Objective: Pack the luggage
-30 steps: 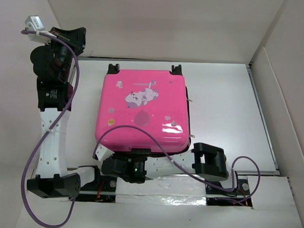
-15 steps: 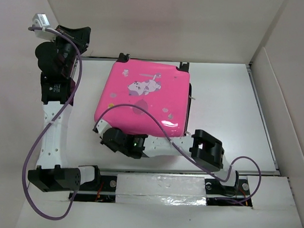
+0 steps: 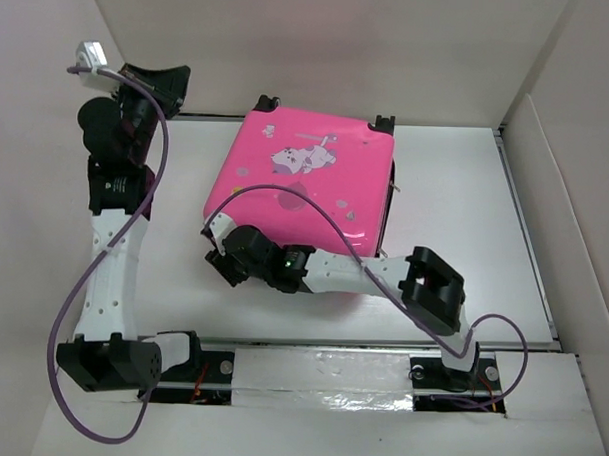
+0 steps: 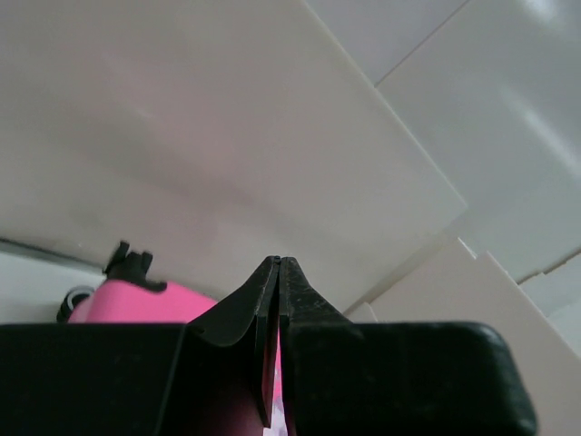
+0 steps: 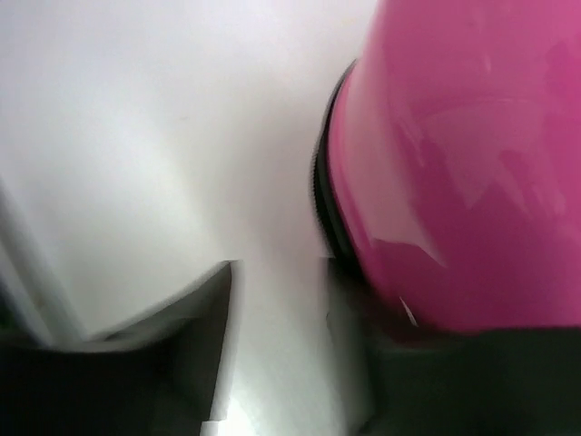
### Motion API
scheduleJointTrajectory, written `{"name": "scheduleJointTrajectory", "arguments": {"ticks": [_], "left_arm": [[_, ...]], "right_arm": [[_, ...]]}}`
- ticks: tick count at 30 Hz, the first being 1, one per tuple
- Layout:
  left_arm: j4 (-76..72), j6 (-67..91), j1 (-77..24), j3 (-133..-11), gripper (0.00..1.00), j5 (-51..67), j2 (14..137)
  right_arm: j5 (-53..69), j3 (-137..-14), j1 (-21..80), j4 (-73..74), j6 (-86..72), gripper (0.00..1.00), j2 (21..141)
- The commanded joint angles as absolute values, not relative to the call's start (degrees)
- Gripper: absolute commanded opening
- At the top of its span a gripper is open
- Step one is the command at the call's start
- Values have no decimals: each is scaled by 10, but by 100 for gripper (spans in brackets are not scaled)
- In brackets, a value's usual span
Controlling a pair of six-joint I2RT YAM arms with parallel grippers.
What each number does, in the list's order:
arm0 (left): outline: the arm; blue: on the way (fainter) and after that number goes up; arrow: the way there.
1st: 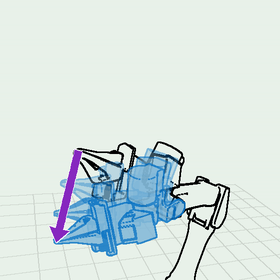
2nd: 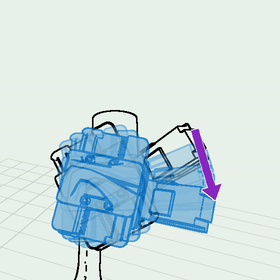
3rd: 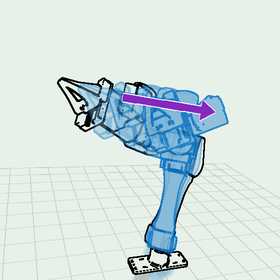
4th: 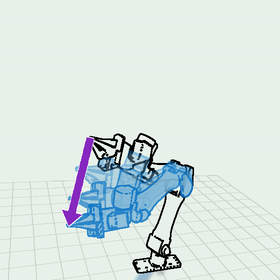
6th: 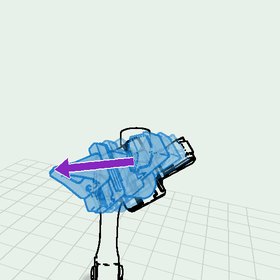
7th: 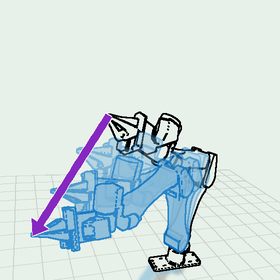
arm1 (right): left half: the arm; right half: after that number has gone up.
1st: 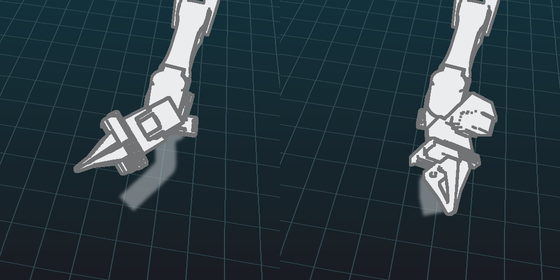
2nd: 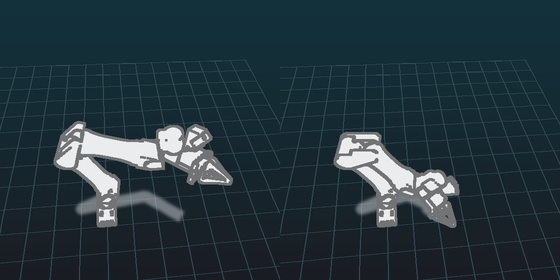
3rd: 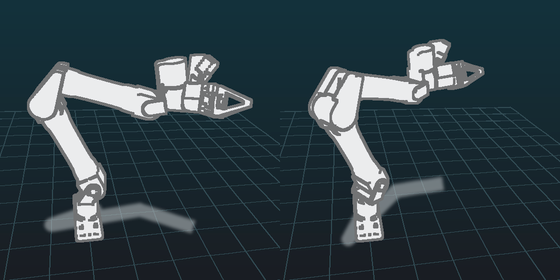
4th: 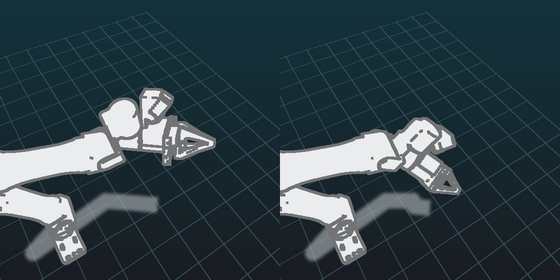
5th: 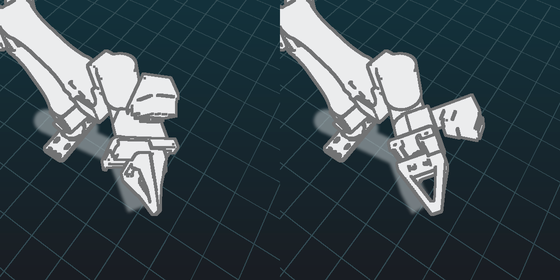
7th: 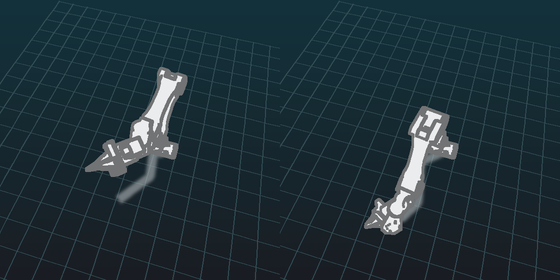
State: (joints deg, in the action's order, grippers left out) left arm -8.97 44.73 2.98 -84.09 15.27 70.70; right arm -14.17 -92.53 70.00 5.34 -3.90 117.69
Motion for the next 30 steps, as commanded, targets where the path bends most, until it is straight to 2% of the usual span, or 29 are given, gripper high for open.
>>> {"name": "scheduleJointTrajectory", "arguments": {"ticks": [1, 4, 6, 8, 9, 10, 12, 14, 18, 19, 21, 22, 23, 25, 26, 28, 30], "left_arm": [[-159, 490, 23, -751, 0, 180, 642], [-213, 519, 18, -637, 0, 173, 542], [-212, 512, 18, -606, 0, 186, 482], [-201, 497, 18, -574, 0, 213, 443], [-215, 498, 18, -561, 0, 234, 435], [-221, 498, 18, -549, 0, 254, 431], [-231, 482, 0, -533, 0, 282, 419], [-233, 465, 0, -536, 0, 284, 416], [-217, 433, -8, -581, 0, 304, 459], [-214, 410, -47, -584, 0, 295, 466], [-178, 365, -125, -626, 0, 192, 512], [-158, 345, -204, -648, 0, 163, 540], [-126, 303, -234, -714, 0, 99, 608], [-91, 282, -312, -757, 0, 17, 663], [-90, 260, -391, -770, 0, -69, 674], [-164, 228, -469, -735, 0, -135, 651], [-162, 178, -581, -708, 0, -235, 634]], "right_arm": [[-122, -909, 701, 26, -33, 58, 1067], [-83, -854, 701, 29, -33, 72, 988], [-79, -793, 701, 31, -45, 72, 942], [-72, -746, 687, 21, -52, 61, 856], [-71, -718, 679, 14, -63, 51, 825], [-61, -664, 668, 7, -69, 26, 791], [-50, -613, 626, -20, -86, 8, 690], [-40, -548, 594, -29, -90, 4, 597], [-29, -493, 498, -9, -105, 0, 496], [-16, -489, 459, -4, -105, 0, 485], [-9, -483, 425, -2, -111, 0, 469], [-5, -484, 391, 13, -112, 0, 468], [-4, -489, 375, 24, -112, 0, 469], [-4, -503, 344, 34, -113, 0, 477], [-4, -507, 318, 53, -113, 0, 479], [-4, -511, 298, 77, -105, 0, 476], [34, -493, 272, 90, -93, 0, 453]]}}
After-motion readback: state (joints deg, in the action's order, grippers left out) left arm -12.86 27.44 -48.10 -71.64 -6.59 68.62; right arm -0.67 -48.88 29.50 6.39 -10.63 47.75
